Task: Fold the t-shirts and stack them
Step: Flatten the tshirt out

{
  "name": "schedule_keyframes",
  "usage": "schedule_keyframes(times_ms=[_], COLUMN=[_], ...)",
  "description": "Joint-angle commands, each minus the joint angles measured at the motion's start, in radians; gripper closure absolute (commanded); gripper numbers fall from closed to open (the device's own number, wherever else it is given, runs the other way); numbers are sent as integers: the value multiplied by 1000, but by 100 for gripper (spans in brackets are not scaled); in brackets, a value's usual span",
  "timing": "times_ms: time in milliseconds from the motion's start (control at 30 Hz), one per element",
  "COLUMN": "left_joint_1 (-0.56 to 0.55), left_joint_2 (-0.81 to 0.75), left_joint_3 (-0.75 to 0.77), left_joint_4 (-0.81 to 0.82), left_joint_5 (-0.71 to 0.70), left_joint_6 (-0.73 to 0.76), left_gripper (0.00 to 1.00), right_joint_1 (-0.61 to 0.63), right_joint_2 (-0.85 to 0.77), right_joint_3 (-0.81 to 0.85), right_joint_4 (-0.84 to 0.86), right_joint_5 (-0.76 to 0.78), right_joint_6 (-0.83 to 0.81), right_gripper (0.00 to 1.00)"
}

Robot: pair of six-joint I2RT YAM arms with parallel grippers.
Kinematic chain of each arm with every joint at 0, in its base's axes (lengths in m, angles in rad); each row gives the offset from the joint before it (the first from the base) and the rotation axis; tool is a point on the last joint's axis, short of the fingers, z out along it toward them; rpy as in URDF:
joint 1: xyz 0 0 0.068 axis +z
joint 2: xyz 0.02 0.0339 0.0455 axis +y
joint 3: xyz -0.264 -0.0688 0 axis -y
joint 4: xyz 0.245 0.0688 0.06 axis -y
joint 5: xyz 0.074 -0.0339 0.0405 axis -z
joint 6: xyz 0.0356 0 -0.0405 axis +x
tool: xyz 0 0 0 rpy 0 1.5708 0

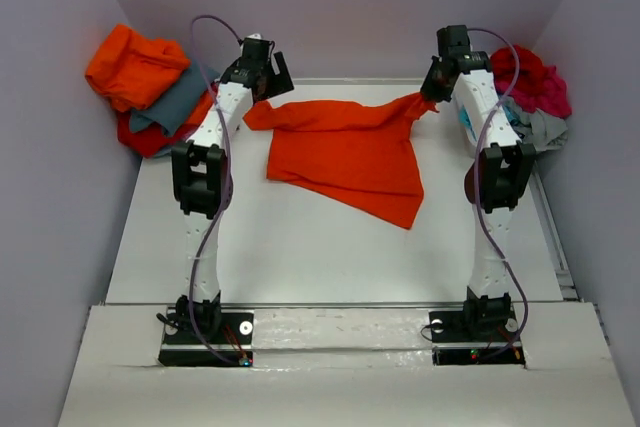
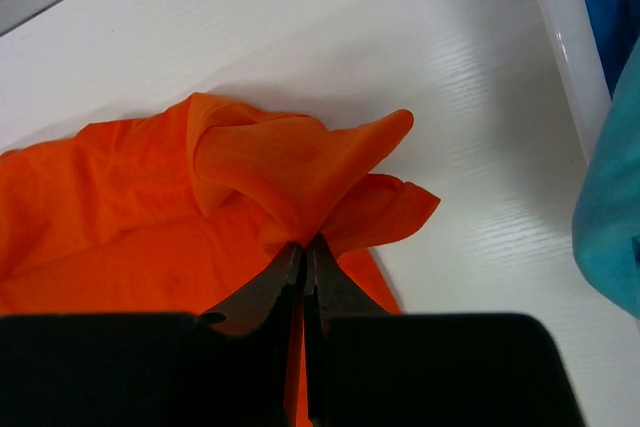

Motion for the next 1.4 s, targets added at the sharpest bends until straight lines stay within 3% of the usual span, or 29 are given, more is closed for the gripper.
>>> schedule_keyframes(times_ms=[0, 100, 133, 167, 233, 267, 300, 500, 667, 867, 967, 1367], left_joint_1=[-121, -186, -206, -244, -265, -266, -266, -333, -394, -482, -531, -687], left_joint_2=[-175, -184, -189, -214, -285, -303, -311, -279, -273, -225, -196, 32], left_joint_3=[-86, -134, -151, -213, -342, -374, -393, -428, -451, -467, -453, -117], left_joint_4=[-12, -90, -133, -135, -88, -66, -69, -109, -132, -189, -192, -239], left_joint_5=[128, 126, 116, 108, 111, 134, 189, 267, 292, 317, 338, 436], left_joint_6=[47, 72, 85, 93, 98, 96, 93, 144, 167, 217, 237, 285], left_gripper=[1, 1, 1, 1, 1, 1, 1, 2, 3, 4, 4, 5], right_joint_1=[2, 2, 2, 2, 2, 2, 2, 2, 2, 2, 11, 11], right_joint_2=[-17, -17, -20, -23, -43, -51, -55, -46, -68, 27, -12, -29], right_joint_3=[-16, -16, -14, -14, -39, -48, -53, -46, -103, -62, -161, -241], right_joint_4=[25, 23, 20, 19, 31, 36, 36, 17, 31, -76, -11, 2], right_joint_5=[-8, -24, -28, -31, -32, -32, -29, -55, -124, -158, -161, -146], right_joint_6=[-11, -20, -22, -20, -22, -25, -28, -23, -16, -25, -14, -16], right_gripper=[93, 90, 82, 60, 33, 25, 23, 22, 28, 28, 29, 29])
